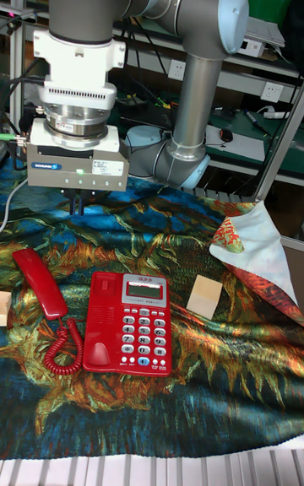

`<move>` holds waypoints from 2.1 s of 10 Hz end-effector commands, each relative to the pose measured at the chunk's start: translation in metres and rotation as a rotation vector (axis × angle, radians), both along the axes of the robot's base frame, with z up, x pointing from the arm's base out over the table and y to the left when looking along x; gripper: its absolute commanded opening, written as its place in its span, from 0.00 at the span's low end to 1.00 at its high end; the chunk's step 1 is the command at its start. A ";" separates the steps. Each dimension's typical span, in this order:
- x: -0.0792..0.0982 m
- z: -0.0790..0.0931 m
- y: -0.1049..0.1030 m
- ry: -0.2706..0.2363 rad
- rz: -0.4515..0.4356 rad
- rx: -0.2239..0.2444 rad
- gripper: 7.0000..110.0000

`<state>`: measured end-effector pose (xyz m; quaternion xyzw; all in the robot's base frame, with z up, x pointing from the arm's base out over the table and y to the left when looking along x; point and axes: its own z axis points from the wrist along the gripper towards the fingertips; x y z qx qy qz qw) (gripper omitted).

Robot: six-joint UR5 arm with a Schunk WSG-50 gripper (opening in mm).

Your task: Place the handset of the telephone on the corresponding phone cradle

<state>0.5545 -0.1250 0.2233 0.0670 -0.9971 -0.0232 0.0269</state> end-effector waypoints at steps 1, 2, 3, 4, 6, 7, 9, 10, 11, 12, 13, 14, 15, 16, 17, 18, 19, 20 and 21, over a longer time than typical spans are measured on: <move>-0.001 0.000 0.001 0.009 -0.003 0.015 0.00; 0.000 0.000 -0.004 0.005 0.032 -0.005 0.00; 0.000 0.000 -0.011 0.005 0.087 -0.031 0.15; -0.001 0.000 -0.014 0.010 0.055 -0.042 0.15; -0.004 0.001 -0.027 0.022 -0.081 -0.104 0.15; -0.001 0.000 -0.022 0.013 -0.163 -0.087 0.15; 0.007 0.000 -0.004 -0.011 -0.237 -0.017 0.15; 0.009 0.000 -0.003 -0.018 -0.247 -0.014 0.15; 0.011 0.000 -0.004 -0.029 -0.255 -0.014 0.15; 0.014 0.000 -0.005 -0.038 -0.258 -0.018 0.15; 0.014 0.000 -0.006 -0.040 -0.256 -0.022 0.15; 0.014 0.000 -0.006 -0.039 -0.253 -0.021 0.15; 0.013 0.000 -0.006 -0.035 -0.249 -0.024 0.15; 0.011 0.000 -0.008 -0.031 -0.244 -0.029 0.15; 0.010 0.000 -0.008 -0.026 -0.241 -0.031 0.15; 0.011 0.000 -0.009 -0.022 -0.230 -0.028 0.15; 0.011 -0.002 -0.010 -0.018 -0.210 -0.017 0.15; 0.012 -0.005 -0.015 -0.018 -0.182 -0.022 0.15; 0.010 -0.008 -0.027 -0.007 -0.125 -0.044 0.15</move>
